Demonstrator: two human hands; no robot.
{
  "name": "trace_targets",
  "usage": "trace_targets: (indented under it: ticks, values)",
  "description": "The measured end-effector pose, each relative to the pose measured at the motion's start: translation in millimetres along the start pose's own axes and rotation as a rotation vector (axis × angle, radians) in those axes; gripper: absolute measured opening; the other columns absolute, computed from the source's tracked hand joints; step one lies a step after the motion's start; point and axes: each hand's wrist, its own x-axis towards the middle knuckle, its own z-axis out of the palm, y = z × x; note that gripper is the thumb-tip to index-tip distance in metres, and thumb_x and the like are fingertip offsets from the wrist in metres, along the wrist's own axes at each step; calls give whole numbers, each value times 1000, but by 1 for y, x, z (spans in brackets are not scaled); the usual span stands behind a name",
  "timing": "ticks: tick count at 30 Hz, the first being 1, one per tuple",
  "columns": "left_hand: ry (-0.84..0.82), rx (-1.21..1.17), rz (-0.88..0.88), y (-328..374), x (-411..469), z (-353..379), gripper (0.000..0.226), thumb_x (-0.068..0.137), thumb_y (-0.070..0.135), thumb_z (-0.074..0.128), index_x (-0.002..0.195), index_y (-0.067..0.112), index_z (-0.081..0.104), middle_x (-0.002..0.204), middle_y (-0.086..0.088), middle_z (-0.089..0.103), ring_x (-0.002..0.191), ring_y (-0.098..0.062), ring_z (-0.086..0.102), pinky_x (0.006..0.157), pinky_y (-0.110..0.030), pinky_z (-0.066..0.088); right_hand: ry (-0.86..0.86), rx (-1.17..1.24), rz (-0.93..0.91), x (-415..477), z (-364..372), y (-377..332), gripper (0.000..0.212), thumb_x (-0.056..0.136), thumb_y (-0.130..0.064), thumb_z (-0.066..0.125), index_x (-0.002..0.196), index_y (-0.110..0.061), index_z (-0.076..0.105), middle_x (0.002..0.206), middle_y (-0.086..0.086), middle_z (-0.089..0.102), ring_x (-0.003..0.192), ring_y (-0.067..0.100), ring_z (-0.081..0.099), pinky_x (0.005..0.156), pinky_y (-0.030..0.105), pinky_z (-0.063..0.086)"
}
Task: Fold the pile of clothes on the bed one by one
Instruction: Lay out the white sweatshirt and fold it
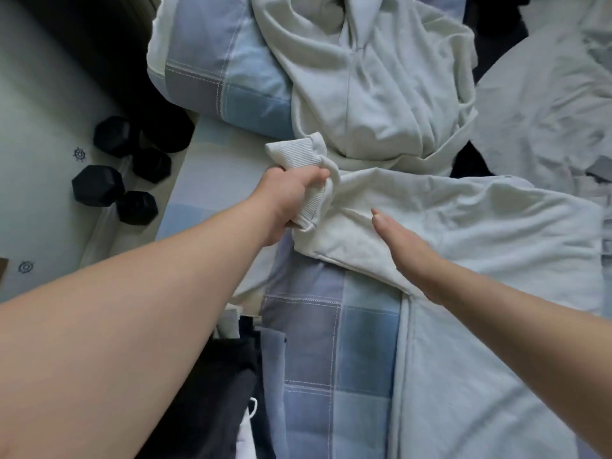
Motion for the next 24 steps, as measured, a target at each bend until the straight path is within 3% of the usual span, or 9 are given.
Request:
trace_targets:
  ticks: [3, 6, 11, 17, 20, 24]
  values:
    - [-85, 15, -23, 7, -36, 64, 33, 86, 22, 76, 117, 13, 67, 90, -5, 69, 74, -21, 66, 59, -25, 49, -63, 352, 173, -35, -41, 3, 58, 99, -69, 31, 151, -43, 39, 154, -19, 43, 142, 15, 38, 110, 52, 38]
    - [-131, 35, -23, 3, -69, 135, 26, 87, 24, 74, 111, 13, 69, 80, -3, 67, 66, -20, 62, 57, -24, 45, -93, 583, 233, -65, -90, 20, 61, 97, -73, 28, 142, -41, 52, 143, -10, 57, 134, 25, 49, 107, 58, 42]
    - [-201, 97, -23, -20, -118, 260, 37, 87, 22, 73, 120, 10, 64, 98, -12, 70, 81, -28, 67, 67, -30, 49, -49, 774, 242, -115, -183, 72, 63, 98, -73, 25, 131, -35, 63, 130, 1, 69, 121, 31, 62, 106, 56, 44]
    - [-292, 88, -21, -44, -159, 384, 20, 90, 17, 69, 109, 8, 67, 95, -13, 69, 84, -29, 66, 75, -37, 51, 83, 851, 254, -165, -279, 139, 60, 100, -67, 29, 129, -29, 65, 123, 6, 71, 104, 30, 71, 88, 47, 56]
    - [-321, 118, -49, -52, -174, 430, 32, 91, 19, 69, 120, 6, 65, 106, -16, 69, 93, -33, 67, 85, -44, 54, 130, 848, 250, -184, -313, 166, 60, 100, -67, 29, 129, -29, 65, 123, 6, 72, 97, 29, 73, 77, 43, 58]
    - [-373, 112, -51, -54, -185, 461, 17, 92, 18, 68, 108, 11, 67, 98, -12, 68, 93, -32, 67, 93, -49, 55, 164, 822, 237, -196, -342, 187, 59, 100, -69, 28, 129, -33, 65, 121, 2, 73, 94, 26, 75, 74, 40, 56]
